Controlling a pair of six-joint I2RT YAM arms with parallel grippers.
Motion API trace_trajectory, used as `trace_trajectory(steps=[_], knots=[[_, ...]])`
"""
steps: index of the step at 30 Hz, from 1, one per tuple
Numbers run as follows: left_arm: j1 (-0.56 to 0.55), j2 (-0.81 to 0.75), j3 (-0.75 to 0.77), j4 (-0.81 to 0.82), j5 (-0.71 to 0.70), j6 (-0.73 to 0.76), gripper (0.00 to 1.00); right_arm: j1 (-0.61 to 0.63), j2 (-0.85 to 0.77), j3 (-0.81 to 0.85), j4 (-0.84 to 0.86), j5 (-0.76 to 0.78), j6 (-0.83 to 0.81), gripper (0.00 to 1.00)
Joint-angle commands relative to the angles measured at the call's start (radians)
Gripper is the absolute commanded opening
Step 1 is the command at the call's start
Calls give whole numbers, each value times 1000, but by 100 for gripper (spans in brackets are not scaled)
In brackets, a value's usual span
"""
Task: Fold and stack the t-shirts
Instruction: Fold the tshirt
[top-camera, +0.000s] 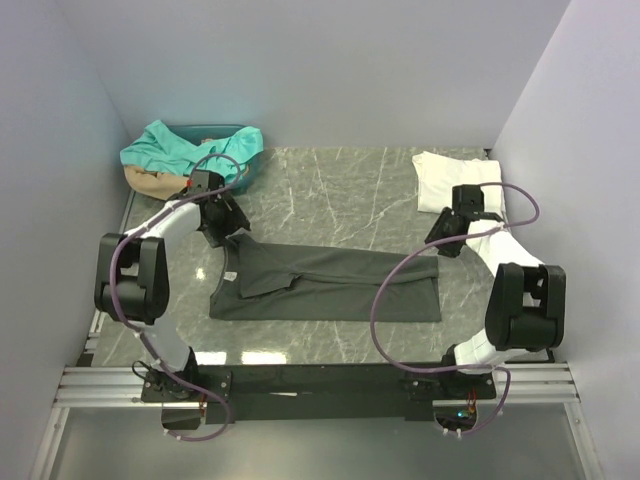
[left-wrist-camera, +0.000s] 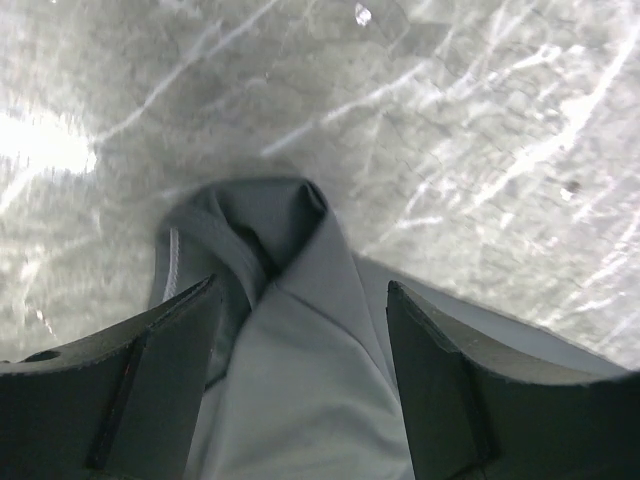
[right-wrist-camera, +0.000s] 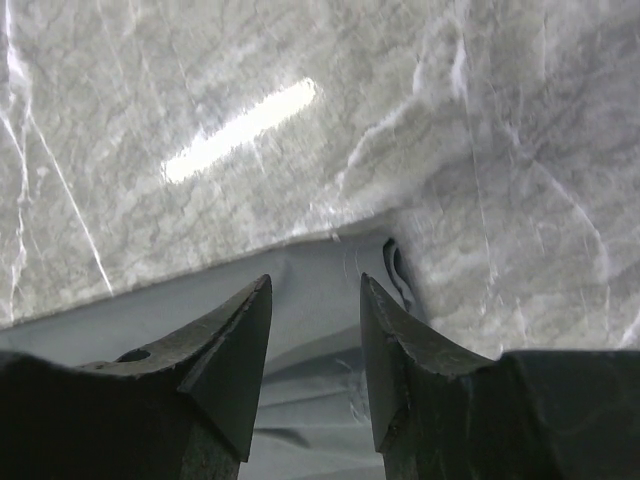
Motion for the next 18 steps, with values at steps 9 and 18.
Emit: trace_trajectory(steps=[9,18], knots=[[5,110,97,18,-25,61,72,-11,56,-12,42,47,16,47],[6,144,118,14,-30,71,56,-20,98,-23,68,58,8,47]])
